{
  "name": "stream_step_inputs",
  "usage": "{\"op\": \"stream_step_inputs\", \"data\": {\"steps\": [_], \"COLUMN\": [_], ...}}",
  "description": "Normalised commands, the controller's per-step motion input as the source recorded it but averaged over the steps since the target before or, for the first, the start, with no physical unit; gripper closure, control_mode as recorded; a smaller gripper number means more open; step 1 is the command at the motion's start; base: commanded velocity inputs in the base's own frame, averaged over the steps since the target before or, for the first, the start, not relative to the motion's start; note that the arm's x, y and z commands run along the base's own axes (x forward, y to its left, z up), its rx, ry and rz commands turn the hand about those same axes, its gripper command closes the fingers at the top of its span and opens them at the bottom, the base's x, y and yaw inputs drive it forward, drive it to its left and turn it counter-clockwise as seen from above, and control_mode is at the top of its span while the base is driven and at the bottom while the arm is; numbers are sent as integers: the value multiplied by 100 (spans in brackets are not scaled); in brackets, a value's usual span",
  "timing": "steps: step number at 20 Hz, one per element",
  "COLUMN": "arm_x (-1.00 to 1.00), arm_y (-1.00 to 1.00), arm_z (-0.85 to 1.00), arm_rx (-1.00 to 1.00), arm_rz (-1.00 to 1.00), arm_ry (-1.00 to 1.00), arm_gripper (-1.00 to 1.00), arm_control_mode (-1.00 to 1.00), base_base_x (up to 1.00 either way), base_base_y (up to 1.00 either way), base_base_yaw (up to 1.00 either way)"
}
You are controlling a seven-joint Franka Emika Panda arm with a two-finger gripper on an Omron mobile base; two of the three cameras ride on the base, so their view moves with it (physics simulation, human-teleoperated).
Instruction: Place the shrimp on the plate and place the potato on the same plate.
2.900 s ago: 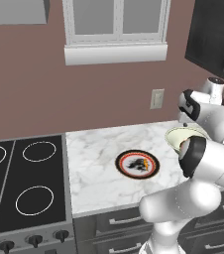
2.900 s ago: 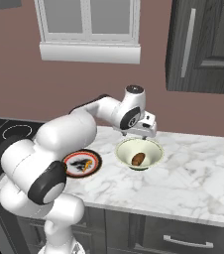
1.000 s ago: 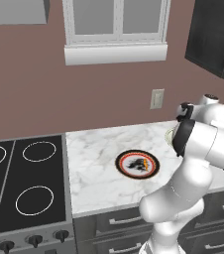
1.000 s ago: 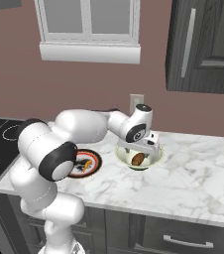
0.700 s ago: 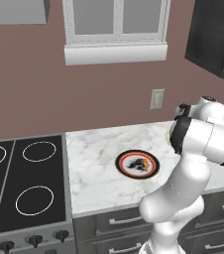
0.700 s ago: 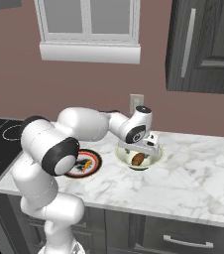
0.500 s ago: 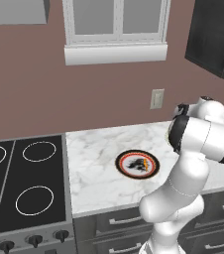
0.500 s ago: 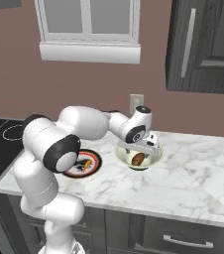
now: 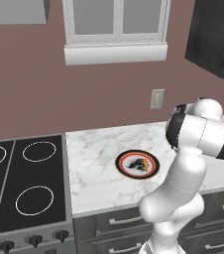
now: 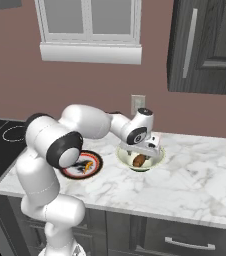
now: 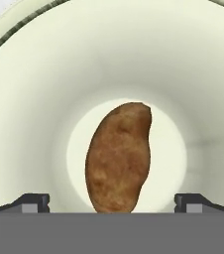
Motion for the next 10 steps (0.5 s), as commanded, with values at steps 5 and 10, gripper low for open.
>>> {"op": "stream_step_inputs", "data": {"steps": [5, 10], "arm_x": [0, 0], "arm_y": [0, 0], "arm_z": [-13, -14], "arm_rx": [0, 0], "arm_rz": [0, 0], "arm_ry": [5, 6], "arm_gripper": [-100, -100], "arm_control_mode": [-100, -100], "base_base_x": [0, 0], "base_base_y": [0, 0], "base_base_yaw": [0, 0]}}
